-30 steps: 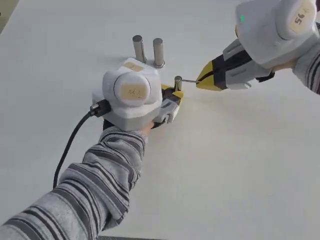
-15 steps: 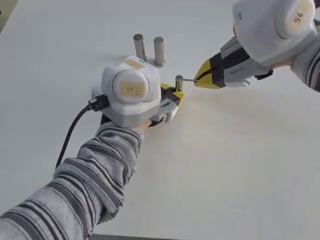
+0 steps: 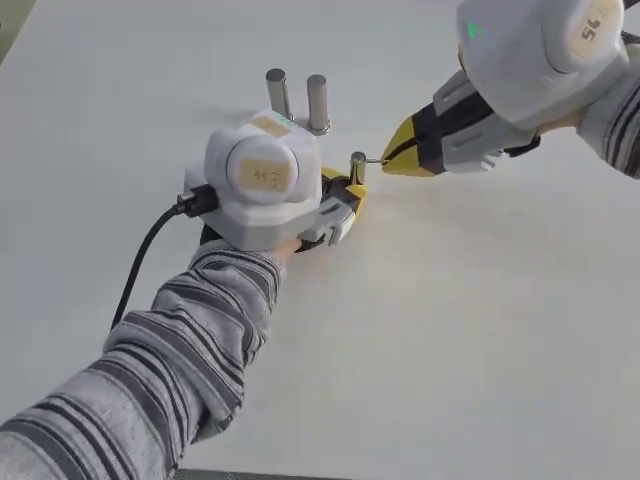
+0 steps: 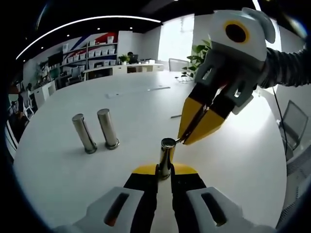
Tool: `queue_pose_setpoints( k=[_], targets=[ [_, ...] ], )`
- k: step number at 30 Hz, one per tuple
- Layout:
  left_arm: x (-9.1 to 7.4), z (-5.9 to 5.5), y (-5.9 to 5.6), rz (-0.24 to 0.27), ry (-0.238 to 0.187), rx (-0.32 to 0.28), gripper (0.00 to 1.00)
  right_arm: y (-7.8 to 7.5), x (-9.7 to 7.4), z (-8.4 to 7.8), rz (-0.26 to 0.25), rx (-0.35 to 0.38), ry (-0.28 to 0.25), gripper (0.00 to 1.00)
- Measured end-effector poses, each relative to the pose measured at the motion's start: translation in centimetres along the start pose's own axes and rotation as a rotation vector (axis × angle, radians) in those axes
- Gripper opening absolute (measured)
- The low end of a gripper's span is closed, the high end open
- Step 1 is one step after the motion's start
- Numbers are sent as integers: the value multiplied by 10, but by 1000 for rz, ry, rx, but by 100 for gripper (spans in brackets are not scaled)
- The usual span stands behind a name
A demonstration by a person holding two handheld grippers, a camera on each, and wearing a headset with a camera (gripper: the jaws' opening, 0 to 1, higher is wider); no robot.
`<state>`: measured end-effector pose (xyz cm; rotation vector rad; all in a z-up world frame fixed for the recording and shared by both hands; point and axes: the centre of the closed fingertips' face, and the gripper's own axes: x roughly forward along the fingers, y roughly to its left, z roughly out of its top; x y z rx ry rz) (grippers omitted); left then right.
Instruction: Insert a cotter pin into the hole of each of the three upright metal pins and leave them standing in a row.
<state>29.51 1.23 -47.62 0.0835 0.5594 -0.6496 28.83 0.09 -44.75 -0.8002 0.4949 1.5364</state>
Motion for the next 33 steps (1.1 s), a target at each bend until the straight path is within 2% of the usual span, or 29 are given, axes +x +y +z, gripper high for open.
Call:
queue_pose_setpoints(
  k=[7,13,18,24,26,29,33],
  targets=[
    [2,-1,0,26,1,-17,6,0,2,2,-14,35,2,0],
    [1,-2,2,59,-8,-69,10,0,2,0,-28,67,6,0],
    [-4,1,5,93,-44,-112,12,0,2,1,-40,96,9,0],
    [-6,2,5,113,-52,-83,9,0,4,2,-61,130,16,0],
    [-6,3,4,110,-57,-86,6,1,4,3,-71,117,17,0],
    [-5,3,4,117,-54,-63,6,0,5,4,-71,115,23,0],
    [-6,3,4,116,-52,-58,6,0,5,4,-75,76,39,0]
  ],
)
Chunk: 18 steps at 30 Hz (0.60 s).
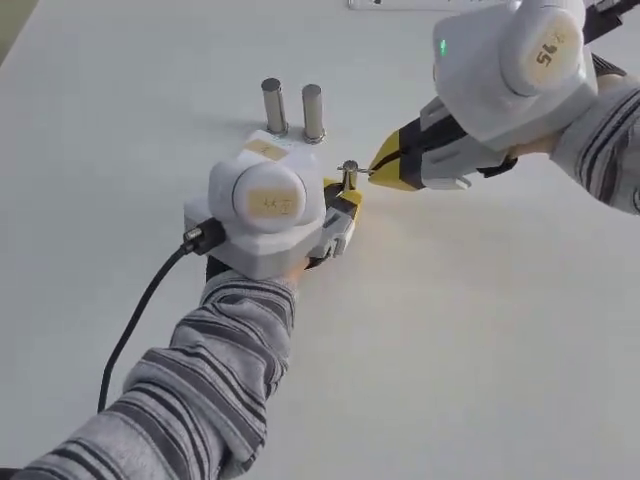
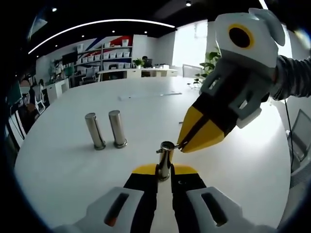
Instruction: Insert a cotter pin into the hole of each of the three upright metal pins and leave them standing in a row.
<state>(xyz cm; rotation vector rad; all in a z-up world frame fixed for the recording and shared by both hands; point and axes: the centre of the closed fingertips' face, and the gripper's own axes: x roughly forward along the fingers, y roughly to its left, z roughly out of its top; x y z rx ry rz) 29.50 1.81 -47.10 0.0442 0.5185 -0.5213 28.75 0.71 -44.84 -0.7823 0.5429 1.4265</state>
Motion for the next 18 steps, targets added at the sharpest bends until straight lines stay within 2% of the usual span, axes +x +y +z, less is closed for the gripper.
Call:
queue_pose_setpoints(
  k=[2,5,18],
  targets=[
    [0,0,0,1,2,7,6,-1,1,0,-5,-47,11,0],
    [0,0,0,2,5,19,6,-1,1,1,-5,-70,21,0],
    [2,-1,0,10,8,18,6,-4,5,3,-10,-78,11,0]
  ],
)
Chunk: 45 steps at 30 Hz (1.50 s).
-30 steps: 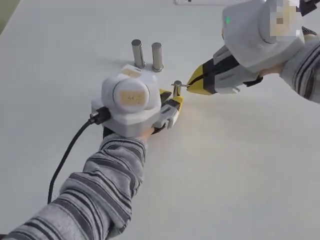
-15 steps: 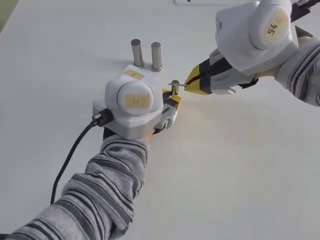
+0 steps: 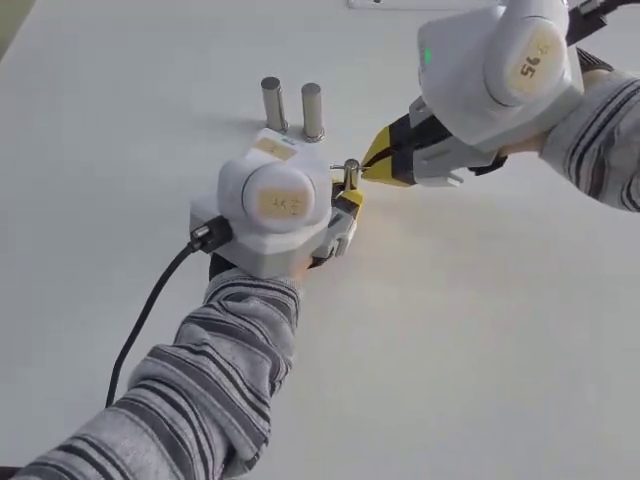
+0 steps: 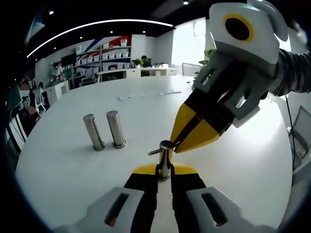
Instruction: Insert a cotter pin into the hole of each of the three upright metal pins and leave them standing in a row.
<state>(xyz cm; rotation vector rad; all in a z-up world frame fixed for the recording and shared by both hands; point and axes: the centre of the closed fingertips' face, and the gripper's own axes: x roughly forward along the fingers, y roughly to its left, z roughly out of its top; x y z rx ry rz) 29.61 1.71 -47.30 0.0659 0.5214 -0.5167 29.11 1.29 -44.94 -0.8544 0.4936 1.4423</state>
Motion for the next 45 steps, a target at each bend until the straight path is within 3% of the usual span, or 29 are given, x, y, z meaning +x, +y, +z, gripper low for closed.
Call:
queue_pose_setpoints(
  k=[16,30,32,34,38,45],
  targets=[
    [0,2,-1,-1,3,-7,6,-1,-11,-2,-49,32,-29,0],
    [0,2,-1,1,6,-14,6,-3,-5,-1,-49,67,-43,0],
    [0,1,0,9,10,-21,8,-4,-6,-3,-55,96,-38,0],
    [0,0,1,22,13,-19,15,-4,-6,-5,-55,173,-44,0],
    [-2,-2,1,43,17,-32,19,-9,-12,-3,-85,305,-113,5],
    [-2,3,-1,83,-12,-53,13,-15,-25,-11,-154,425,-164,17]
  ],
)
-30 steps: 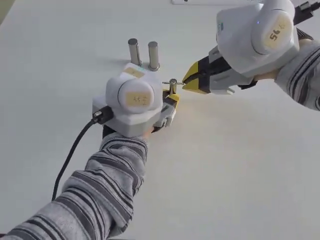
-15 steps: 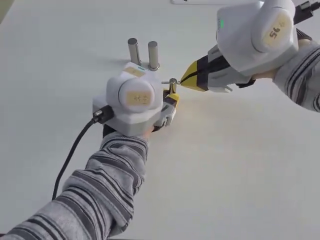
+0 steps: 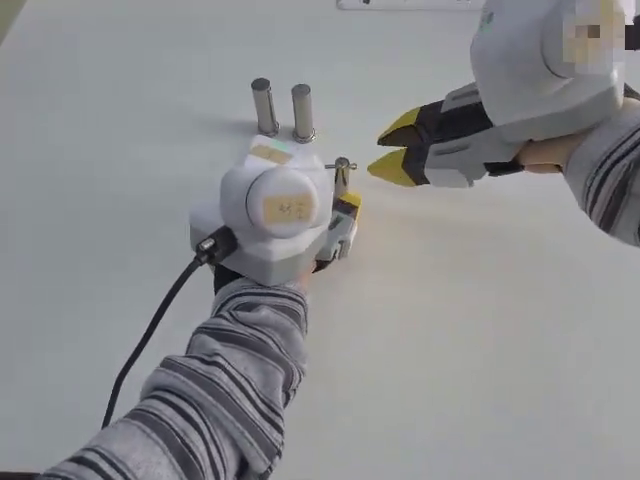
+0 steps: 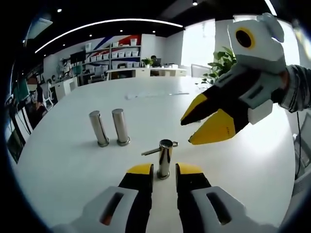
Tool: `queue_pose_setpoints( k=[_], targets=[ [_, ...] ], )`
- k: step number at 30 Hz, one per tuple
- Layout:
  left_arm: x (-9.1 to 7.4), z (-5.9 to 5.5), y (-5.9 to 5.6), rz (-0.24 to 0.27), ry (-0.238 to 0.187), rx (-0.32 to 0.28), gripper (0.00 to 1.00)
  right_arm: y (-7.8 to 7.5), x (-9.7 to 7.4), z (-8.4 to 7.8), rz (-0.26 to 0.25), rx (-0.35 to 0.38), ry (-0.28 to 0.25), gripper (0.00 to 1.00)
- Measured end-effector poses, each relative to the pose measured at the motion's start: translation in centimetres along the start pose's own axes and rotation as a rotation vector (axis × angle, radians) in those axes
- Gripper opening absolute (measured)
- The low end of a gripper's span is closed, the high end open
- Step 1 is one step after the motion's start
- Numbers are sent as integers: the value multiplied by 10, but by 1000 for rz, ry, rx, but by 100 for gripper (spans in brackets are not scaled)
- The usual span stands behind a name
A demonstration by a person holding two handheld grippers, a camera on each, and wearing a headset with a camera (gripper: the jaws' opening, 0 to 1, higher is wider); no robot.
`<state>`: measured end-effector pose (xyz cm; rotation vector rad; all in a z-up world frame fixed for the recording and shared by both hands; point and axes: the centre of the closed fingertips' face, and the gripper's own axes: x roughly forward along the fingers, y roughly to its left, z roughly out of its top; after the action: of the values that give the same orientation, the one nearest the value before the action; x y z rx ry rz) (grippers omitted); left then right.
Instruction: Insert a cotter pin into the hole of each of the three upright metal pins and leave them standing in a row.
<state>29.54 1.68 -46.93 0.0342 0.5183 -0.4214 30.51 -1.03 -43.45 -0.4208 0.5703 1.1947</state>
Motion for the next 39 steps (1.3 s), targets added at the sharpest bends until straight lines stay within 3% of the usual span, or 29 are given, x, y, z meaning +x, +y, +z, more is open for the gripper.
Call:
queue_pose_setpoints(
  k=[5,16,21,30,39],
  targets=[
    [3,1,2,4,-9,-15,6,-4,-11,0,-45,45,-50,20],
    [1,3,11,-20,-8,26,5,-23,-35,-11,-134,167,-103,21],
    [1,17,20,-27,-43,33,5,-27,-40,-17,-161,189,-106,21],
    [0,16,20,-39,-37,43,5,-21,-37,-20,-162,218,-101,21],
    [-3,16,32,-29,-32,38,5,-17,-35,-16,-156,230,-110,21]
  ],
)
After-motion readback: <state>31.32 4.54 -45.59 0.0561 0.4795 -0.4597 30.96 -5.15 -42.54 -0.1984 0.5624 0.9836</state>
